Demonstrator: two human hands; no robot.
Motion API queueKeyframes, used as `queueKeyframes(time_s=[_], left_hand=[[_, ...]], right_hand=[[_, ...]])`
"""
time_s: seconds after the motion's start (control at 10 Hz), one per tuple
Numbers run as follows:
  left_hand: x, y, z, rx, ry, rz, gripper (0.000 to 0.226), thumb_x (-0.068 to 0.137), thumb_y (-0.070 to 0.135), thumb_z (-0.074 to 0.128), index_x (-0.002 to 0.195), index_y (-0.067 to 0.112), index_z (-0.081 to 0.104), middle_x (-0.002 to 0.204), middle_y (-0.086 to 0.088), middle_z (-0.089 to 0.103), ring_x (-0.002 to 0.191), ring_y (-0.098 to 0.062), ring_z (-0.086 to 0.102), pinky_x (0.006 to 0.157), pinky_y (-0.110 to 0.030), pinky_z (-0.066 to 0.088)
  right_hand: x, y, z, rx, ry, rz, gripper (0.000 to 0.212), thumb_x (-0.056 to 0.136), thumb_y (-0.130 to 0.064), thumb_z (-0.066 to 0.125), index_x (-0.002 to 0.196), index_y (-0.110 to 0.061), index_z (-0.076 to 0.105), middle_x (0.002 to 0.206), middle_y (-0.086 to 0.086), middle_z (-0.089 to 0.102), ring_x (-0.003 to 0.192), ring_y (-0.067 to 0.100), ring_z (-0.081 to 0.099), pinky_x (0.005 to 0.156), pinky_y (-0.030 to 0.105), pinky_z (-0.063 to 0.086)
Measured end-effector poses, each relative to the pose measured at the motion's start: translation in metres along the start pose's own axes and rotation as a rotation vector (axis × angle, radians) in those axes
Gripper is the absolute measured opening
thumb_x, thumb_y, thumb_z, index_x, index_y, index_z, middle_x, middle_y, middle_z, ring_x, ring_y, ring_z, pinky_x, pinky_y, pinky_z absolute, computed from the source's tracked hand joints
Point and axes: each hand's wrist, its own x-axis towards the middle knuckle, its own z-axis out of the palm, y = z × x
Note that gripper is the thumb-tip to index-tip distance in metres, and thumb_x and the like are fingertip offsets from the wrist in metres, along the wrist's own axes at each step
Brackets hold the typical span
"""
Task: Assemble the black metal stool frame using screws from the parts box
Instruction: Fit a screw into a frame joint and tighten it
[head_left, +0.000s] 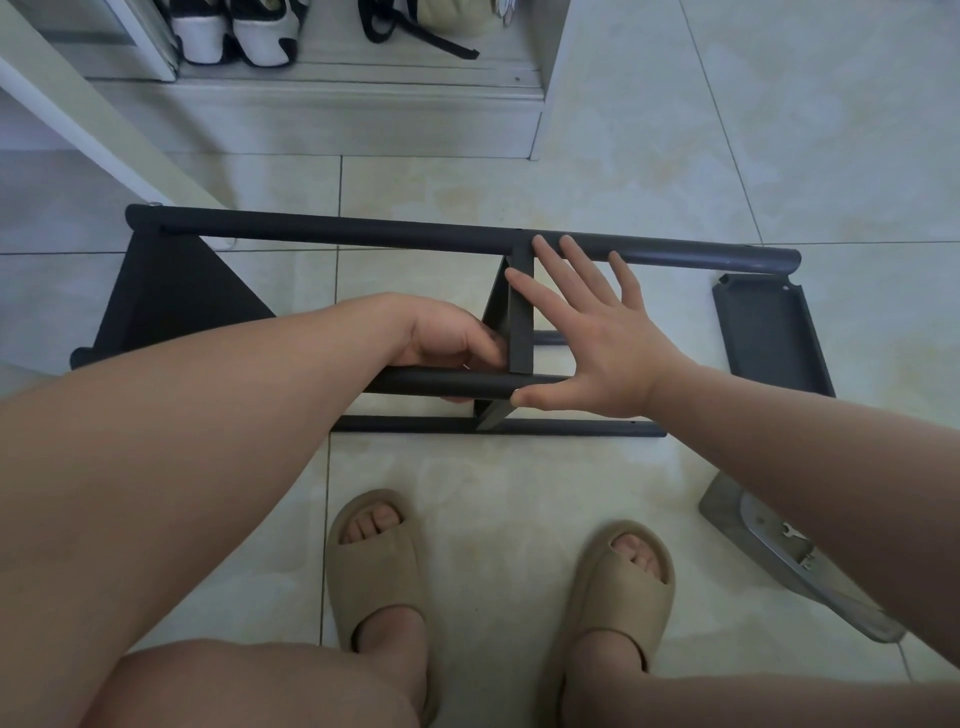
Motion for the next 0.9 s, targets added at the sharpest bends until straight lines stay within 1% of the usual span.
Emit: queueKeyframes(time_s=[0.1, 0.2, 0.3, 0.4, 0.5, 0.6, 0.7, 0.8, 0.9], left_hand=[[0.0009, -0.0005, -0.001, -0.037, 0.001, 0.012, 0.015, 0.093, 0.007, 0.053, 0.097, 0.016, 0.065, 0.084, -0.001, 0.068, 0.072, -0.013, 0.064, 0.072, -0.031, 0.049], [0.0026, 0.0001, -0.0008, -0.038, 0.004, -0.038, 0.013, 0.095, 0.017, 0.055, 0.103, 0.015, 0.066, 0.082, 0.0, 0.068, 0.075, -0.014, 0.063, 0.077, -0.033, 0.048], [0.0041, 0.0008, -0.0004, -0.003, 0.022, -0.072, 0.016, 0.094, 0.022, 0.061, 0.105, 0.013, 0.067, 0.081, -0.001, 0.068, 0.075, -0.015, 0.062, 0.077, -0.034, 0.049], [0.0043, 0.0003, -0.001, -0.01, -0.004, -0.042, 0.024, 0.083, 0.021, 0.067, 0.104, 0.011, 0.066, 0.083, -0.003, 0.067, 0.075, -0.016, 0.061, 0.074, -0.033, 0.049], [0.0039, -0.0007, -0.002, -0.032, -0.001, -0.011, 0.023, 0.075, 0.018, 0.066, 0.098, 0.014, 0.068, 0.086, -0.002, 0.067, 0.075, -0.015, 0.063, 0.075, -0.032, 0.049], [0.0037, -0.0021, -0.0035, -0.045, -0.012, 0.018, 0.014, 0.087, 0.009, 0.059, 0.096, 0.015, 0.068, 0.088, -0.003, 0.07, 0.074, -0.014, 0.066, 0.072, -0.031, 0.051], [0.0054, -0.0013, -0.0023, -0.049, -0.008, -0.029, 0.015, 0.091, 0.017, 0.061, 0.104, 0.014, 0.066, 0.088, -0.003, 0.068, 0.079, -0.016, 0.063, 0.073, -0.032, 0.05], [0.0064, -0.0001, 0.0006, -0.004, 0.028, -0.059, 0.014, 0.095, 0.022, 0.059, 0.102, 0.013, 0.067, 0.076, 0.0, 0.069, 0.071, -0.013, 0.062, 0.074, -0.031, 0.05], [0.0054, -0.0004, -0.0007, 0.014, 0.038, -0.031, 0.015, 0.094, 0.018, 0.06, 0.104, 0.011, 0.068, 0.084, -0.003, 0.068, 0.075, -0.015, 0.061, 0.076, -0.032, 0.049]], right_hand=[[0.0, -0.0002, -0.0004, -0.003, -0.005, 0.002, 0.113, 0.068, -0.093, 0.035, 0.161, -0.037, 0.003, 0.169, -0.004, -0.015, 0.155, 0.018, -0.019, 0.123, 0.054, -0.012], [-0.0003, -0.0002, -0.0005, -0.003, -0.004, 0.003, 0.113, 0.068, -0.092, 0.036, 0.161, -0.037, 0.004, 0.169, -0.004, -0.014, 0.155, 0.018, -0.019, 0.123, 0.054, -0.011], [-0.0002, -0.0003, -0.001, -0.003, -0.004, 0.004, 0.113, 0.068, -0.092, 0.036, 0.161, -0.037, 0.004, 0.169, -0.004, -0.014, 0.155, 0.018, -0.019, 0.123, 0.055, -0.011], [0.0, -0.0002, -0.0011, -0.003, -0.007, 0.002, 0.113, 0.068, -0.092, 0.036, 0.161, -0.037, 0.003, 0.169, -0.004, -0.014, 0.154, 0.018, -0.019, 0.123, 0.054, -0.011], [0.0, -0.0001, -0.001, -0.003, -0.007, 0.002, 0.113, 0.068, -0.092, 0.036, 0.161, -0.037, 0.003, 0.169, -0.004, -0.015, 0.154, 0.018, -0.019, 0.123, 0.054, -0.012], [0.0002, 0.0004, -0.0009, -0.005, -0.011, 0.001, 0.113, 0.068, -0.093, 0.036, 0.161, -0.037, 0.003, 0.169, -0.005, -0.016, 0.154, 0.018, -0.02, 0.123, 0.054, -0.012], [0.0003, 0.0006, -0.0006, -0.002, -0.007, 0.0, 0.113, 0.068, -0.092, 0.036, 0.161, -0.037, 0.004, 0.169, -0.004, -0.015, 0.154, 0.018, -0.019, 0.123, 0.054, -0.011], [0.0004, 0.0006, 0.0002, 0.004, 0.001, -0.002, 0.113, 0.069, -0.092, 0.037, 0.162, -0.037, 0.005, 0.169, -0.004, -0.014, 0.155, 0.018, -0.018, 0.123, 0.054, -0.011], [0.0006, 0.0008, 0.0004, -0.004, 0.001, -0.002, 0.113, 0.069, -0.092, 0.037, 0.161, -0.037, 0.004, 0.169, -0.005, -0.014, 0.155, 0.018, -0.018, 0.123, 0.054, -0.011]])
